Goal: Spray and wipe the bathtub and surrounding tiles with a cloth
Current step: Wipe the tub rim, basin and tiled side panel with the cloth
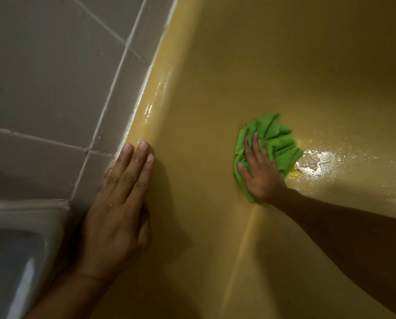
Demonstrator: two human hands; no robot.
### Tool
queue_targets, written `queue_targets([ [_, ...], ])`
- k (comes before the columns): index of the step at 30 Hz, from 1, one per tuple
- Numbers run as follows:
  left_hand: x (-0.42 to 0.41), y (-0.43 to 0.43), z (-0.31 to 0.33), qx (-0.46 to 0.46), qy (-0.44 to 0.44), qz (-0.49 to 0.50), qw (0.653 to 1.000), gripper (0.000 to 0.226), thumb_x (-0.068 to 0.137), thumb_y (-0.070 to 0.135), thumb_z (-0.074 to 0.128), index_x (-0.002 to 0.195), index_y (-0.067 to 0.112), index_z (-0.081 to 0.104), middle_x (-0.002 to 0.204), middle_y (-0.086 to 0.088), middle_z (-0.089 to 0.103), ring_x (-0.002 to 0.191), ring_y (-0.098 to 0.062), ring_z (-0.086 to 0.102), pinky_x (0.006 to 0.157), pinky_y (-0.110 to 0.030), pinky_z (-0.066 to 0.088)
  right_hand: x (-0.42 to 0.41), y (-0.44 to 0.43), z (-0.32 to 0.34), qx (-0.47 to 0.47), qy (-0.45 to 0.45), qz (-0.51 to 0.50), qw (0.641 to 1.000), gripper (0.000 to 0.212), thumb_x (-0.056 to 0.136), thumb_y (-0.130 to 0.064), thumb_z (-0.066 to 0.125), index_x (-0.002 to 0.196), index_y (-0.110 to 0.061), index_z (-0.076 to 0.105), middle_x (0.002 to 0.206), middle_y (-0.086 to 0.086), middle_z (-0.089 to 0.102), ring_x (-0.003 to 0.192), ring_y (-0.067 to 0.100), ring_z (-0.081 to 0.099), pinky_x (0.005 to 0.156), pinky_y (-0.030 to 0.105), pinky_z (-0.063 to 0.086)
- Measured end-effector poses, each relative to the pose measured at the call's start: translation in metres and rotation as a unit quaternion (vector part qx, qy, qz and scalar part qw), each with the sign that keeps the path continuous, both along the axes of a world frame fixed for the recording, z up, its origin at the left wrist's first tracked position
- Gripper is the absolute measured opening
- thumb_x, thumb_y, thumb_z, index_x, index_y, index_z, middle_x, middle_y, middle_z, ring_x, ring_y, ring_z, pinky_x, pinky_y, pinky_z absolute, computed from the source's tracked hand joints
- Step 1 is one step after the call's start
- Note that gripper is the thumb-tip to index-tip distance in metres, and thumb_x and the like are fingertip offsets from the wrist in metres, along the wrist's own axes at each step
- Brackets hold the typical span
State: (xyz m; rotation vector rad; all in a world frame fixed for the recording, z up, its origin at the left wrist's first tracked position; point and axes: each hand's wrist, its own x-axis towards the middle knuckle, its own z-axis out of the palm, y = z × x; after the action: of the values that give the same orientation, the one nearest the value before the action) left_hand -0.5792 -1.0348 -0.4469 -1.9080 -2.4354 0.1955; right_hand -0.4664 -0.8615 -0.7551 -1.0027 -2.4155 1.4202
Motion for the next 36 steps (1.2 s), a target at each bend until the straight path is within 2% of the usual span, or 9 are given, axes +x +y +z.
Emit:
queue_targets([
  [6, -0.004, 0.020, 0.000, 0.001, 0.013, -0.012, 1.000, 0.081, 0.076, 0.006, 0.045, 0.156, 0.000, 0.032, 0.168, -0.012, 0.022, 0.158, -0.029, 0.012, 0.129, -0.038, 0.008, 0.003, 0.027, 0.017, 0.119, 0.012, 0.094, 0.988, 0.073, 0.103, -0.060, 0.024, 0.156, -0.038, -0.021, 0.164, -0.006, -0.032, 0.153, 0.024, -0.024, 0.121, 0.066, 0.008],
  [11, -0.007, 0.026, 0.001, -0.007, 0.024, -0.019, 1.000, 0.083, 0.077, 0.005, 0.049, 0.158, 0.002, 0.030, 0.169, -0.011, 0.020, 0.158, -0.029, 0.011, 0.128, -0.043, 0.011, -0.023, 0.068, 0.076, 0.184, 0.071, 0.102, 0.975, 0.072, 0.102, -0.059, 0.025, 0.152, -0.045, -0.025, 0.165, -0.003, -0.030, 0.153, 0.024, -0.024, 0.122, 0.063, 0.007],
  [14, -0.006, 0.027, 0.000, -0.007, 0.025, -0.014, 1.000, 0.081, 0.079, 0.006, 0.049, 0.158, 0.003, 0.030, 0.169, -0.010, 0.020, 0.158, -0.028, 0.011, 0.129, -0.039, 0.008, -0.037, 0.096, 0.111, 0.226, 0.090, 0.095, 0.965, 0.073, 0.102, -0.057, 0.029, 0.154, -0.043, -0.021, 0.165, 0.000, -0.027, 0.154, 0.027, -0.022, 0.121, 0.064, 0.005],
  [17, -0.007, 0.028, 0.001, -0.011, 0.038, -0.016, 0.999, 0.082, 0.080, 0.008, 0.051, 0.159, 0.005, 0.029, 0.170, -0.008, 0.018, 0.158, -0.027, 0.010, 0.129, -0.037, 0.005, -0.043, 0.131, 0.137, 0.288, 0.067, 0.092, 0.951, 0.072, 0.101, -0.061, 0.024, 0.154, -0.043, -0.021, 0.168, 0.006, -0.017, 0.154, 0.030, -0.018, 0.121, 0.063, 0.002],
  [23, -0.012, 0.034, 0.000, -0.016, 0.048, -0.045, 0.998, 0.081, 0.080, 0.008, 0.053, 0.158, 0.003, 0.030, 0.169, -0.012, 0.019, 0.157, -0.032, 0.013, 0.125, -0.049, 0.018, -0.039, 0.211, 0.175, 0.362, -0.045, 0.061, 0.929, 0.071, 0.101, -0.065, 0.024, 0.154, -0.048, -0.020, 0.168, 0.004, -0.018, 0.154, 0.029, -0.020, 0.119, 0.063, -0.002],
  [27, -0.017, 0.038, -0.002, -0.005, 0.047, -0.055, 0.997, 0.078, 0.084, 0.011, 0.047, 0.159, 0.003, 0.027, 0.169, -0.012, 0.019, 0.157, -0.032, 0.013, 0.123, -0.052, 0.022, -0.018, 0.257, 0.193, 0.474, -0.123, 0.090, 0.867, 0.071, 0.100, -0.064, 0.022, 0.153, -0.047, -0.022, 0.168, 0.001, -0.021, 0.152, 0.027, -0.023, 0.118, 0.065, -0.003],
  [31, -0.019, 0.039, -0.006, 0.016, 0.049, -0.054, 0.997, 0.078, 0.086, 0.011, 0.052, 0.159, 0.005, 0.027, 0.170, -0.010, 0.018, 0.158, -0.030, 0.012, 0.126, -0.046, 0.017, 0.008, 0.289, 0.204, 0.563, -0.194, 0.138, 0.791, 0.063, 0.100, -0.062, 0.005, 0.149, -0.047, -0.031, 0.167, 0.000, -0.020, 0.154, 0.030, -0.016, 0.119, 0.061, -0.008],
  [34, -0.020, 0.037, -0.008, 0.027, 0.049, -0.046, 0.997, 0.078, 0.086, 0.012, 0.052, 0.160, 0.007, 0.027, 0.170, -0.008, 0.017, 0.158, -0.028, 0.011, 0.126, -0.046, 0.017, 0.027, 0.307, 0.205, 0.616, -0.230, 0.210, 0.724, 0.074, 0.091, -0.066, 0.009, 0.157, -0.044, -0.014, 0.169, 0.001, -0.004, 0.156, 0.033, 0.000, 0.119, 0.062, -0.004],
  [36, -0.021, 0.037, -0.009, 0.034, 0.047, -0.049, 0.997, 0.077, 0.086, 0.013, 0.052, 0.160, 0.008, 0.028, 0.170, -0.008, 0.019, 0.158, -0.027, 0.011, 0.126, -0.045, 0.017, 0.038, 0.317, 0.208, 0.639, -0.273, 0.246, 0.676, 0.078, 0.088, -0.068, 0.010, 0.159, -0.042, -0.008, 0.168, -0.001, -0.004, 0.156, 0.032, 0.006, 0.118, 0.063, -0.002],
])
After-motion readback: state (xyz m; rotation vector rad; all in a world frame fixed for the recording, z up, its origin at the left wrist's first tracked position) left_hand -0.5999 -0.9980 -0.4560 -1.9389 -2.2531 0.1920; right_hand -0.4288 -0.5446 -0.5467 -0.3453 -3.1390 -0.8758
